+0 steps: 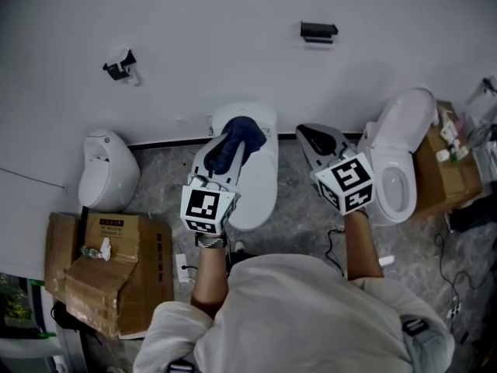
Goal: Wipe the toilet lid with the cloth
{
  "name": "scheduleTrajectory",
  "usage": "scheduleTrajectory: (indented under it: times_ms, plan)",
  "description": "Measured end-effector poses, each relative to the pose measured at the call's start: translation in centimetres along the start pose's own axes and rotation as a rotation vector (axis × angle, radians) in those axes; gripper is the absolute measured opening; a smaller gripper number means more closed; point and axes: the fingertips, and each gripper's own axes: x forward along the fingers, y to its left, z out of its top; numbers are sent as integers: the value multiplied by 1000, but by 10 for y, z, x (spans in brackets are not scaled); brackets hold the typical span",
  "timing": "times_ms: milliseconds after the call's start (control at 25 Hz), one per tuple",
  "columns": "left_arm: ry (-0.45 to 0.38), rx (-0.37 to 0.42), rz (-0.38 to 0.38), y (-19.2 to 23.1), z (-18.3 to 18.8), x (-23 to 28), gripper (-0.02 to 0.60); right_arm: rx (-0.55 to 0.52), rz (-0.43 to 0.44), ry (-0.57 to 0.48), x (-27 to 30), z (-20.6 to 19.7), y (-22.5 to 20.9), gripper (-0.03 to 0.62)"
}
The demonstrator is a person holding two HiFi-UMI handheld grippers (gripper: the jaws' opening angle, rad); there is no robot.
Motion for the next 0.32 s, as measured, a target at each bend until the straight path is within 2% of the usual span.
scheduleTrajectory:
  times_ms: [320]
  plan:
    - [30, -21, 13, 1, -7, -2, 89, -8, 25, 10, 4, -4, 5, 29]
